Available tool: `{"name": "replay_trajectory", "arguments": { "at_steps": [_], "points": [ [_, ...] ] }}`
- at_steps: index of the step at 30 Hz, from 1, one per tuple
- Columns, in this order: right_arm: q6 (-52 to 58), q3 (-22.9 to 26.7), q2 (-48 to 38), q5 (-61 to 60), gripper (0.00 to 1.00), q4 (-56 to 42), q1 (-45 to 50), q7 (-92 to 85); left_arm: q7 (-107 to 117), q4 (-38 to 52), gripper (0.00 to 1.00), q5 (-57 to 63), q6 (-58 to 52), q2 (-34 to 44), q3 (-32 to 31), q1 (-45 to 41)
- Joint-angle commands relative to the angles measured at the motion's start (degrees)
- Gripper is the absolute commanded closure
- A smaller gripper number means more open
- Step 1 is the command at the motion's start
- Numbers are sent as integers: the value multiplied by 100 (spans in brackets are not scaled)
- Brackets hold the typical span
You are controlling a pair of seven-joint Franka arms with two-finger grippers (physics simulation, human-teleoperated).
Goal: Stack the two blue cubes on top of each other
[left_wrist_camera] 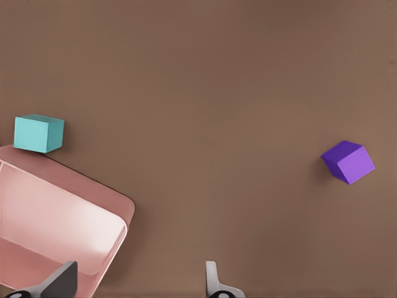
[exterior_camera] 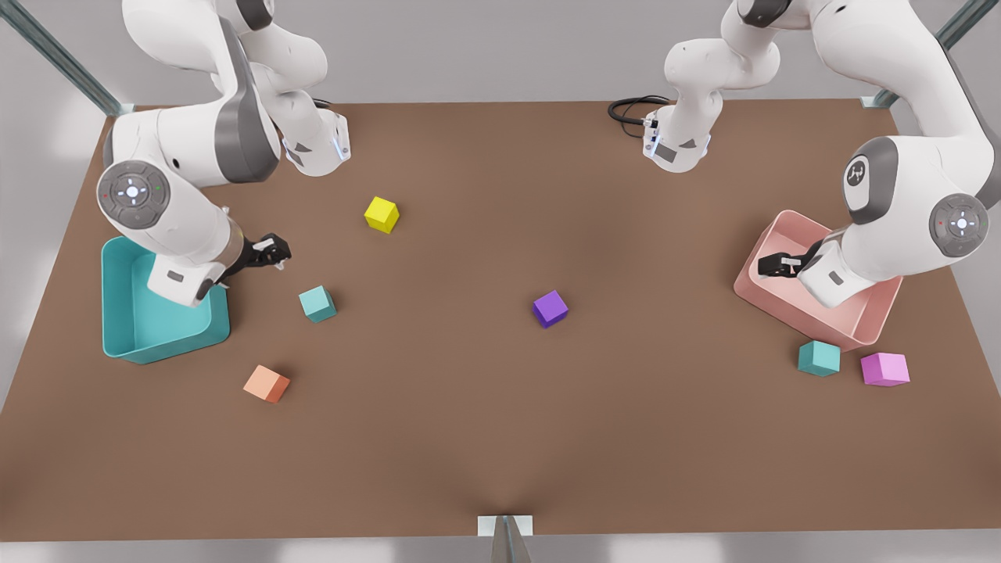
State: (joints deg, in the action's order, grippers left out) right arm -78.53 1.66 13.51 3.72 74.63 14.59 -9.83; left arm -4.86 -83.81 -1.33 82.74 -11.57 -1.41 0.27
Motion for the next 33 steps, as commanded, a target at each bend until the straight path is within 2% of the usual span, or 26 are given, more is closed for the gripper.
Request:
{"name": "replay_trajectory", "arguments": {
  "at_steps": [1,4,5,9,16,20,23,28,33],
  "points": [
    [-5,1,11,32,0,-1,0,-186,-156,5,0,1,-13,5,0,-1],
    [13,-8,205,261,0,-45,185,-1,-156,5,0,1,-21,-12,1,-1],
    [-74,-8,328,252,0,260,316,16,-156,5,0,1,-56,-12,1,8],
    [-1858,-17,170,120,0,1896,334,51,-156,5,0,1,-65,-12,1,8],
    [-3871,54,222,-29,0,3250,141,43,-156,-4,0,1,-65,-65,1,8],
    [-4583,54,178,-29,0,3822,62,43,-156,-4,0,1,-65,-65,1,-1],
    [-4645,54,222,-20,0,4051,-35,-212,-147,-22,0,1,-109,-74,1,-1],
    [-4645,54,345,-20,0,4103,-210,-1583,-147,-22,0,10,-153,-109,1,-1],
    [-4926,45,231,-20,0,4613,-237,-1909,-147,-22,0,10,-153,-135,1,8]
  ]
}}
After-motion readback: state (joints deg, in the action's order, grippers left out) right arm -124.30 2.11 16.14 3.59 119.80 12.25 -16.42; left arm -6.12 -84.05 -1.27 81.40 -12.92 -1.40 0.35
